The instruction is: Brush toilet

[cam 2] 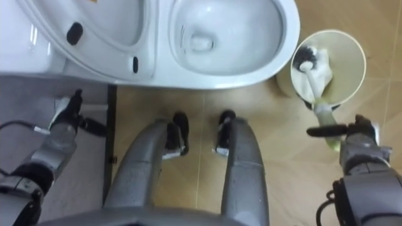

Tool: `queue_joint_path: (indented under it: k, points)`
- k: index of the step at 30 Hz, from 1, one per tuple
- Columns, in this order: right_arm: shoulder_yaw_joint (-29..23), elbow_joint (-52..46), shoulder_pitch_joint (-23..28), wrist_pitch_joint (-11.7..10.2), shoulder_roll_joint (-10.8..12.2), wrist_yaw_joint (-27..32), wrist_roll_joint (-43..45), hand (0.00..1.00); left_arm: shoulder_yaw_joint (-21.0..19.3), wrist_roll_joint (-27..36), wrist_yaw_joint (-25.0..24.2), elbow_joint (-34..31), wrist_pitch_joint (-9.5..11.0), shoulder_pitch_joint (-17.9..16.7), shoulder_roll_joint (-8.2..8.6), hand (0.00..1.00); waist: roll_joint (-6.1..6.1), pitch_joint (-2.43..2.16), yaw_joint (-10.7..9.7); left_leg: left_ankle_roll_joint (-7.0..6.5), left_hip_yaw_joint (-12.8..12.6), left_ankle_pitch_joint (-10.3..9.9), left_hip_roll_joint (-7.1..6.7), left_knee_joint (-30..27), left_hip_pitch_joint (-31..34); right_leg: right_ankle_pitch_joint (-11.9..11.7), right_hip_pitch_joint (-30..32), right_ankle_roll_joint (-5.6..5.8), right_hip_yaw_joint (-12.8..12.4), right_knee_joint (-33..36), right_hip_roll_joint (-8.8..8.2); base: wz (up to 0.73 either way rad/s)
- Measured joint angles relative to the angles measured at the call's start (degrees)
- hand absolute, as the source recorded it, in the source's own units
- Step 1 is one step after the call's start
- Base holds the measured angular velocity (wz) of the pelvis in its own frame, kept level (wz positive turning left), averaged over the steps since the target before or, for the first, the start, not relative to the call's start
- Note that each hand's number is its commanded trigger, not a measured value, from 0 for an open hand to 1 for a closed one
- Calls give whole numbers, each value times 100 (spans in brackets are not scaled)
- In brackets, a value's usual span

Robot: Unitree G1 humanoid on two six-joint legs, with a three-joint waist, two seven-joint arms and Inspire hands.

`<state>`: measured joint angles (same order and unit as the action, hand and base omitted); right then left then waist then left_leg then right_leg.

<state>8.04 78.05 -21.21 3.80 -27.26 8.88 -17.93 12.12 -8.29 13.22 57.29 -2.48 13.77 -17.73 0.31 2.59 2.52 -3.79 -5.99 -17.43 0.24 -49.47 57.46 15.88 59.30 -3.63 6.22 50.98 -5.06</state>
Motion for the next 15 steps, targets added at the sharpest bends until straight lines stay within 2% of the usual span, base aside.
queue_joint_path:
  k: [6,9,10,15]
  points:
    - [210,-2,-4,-1,-31,-96,0,0,17,320,25,-37,43,26,-133,0,44,-1,41,27,7,-16,19,-18,109,5,103,-38,25,-3,17,0]
    - [436,-3,-9,6,-109,-161,28,0,105,436,33,-52,70,29,-140,0,90,0,99,34,2,-22,22,-51,186,12,187,-51,33,53,0,1]
    - [509,-3,-20,5,-154,-190,29,0,175,434,33,-82,70,32,-140,0,120,13,101,34,6,-52,21,-124,225,43,215,-55,33,119,-10,3]
    - [698,-5,-152,8,-249,-303,22,0,284,434,92,-215,46,48,-140,0,127,14,149,45,5,-129,9,-390,498,160,509,-94,42,433,-85,7]
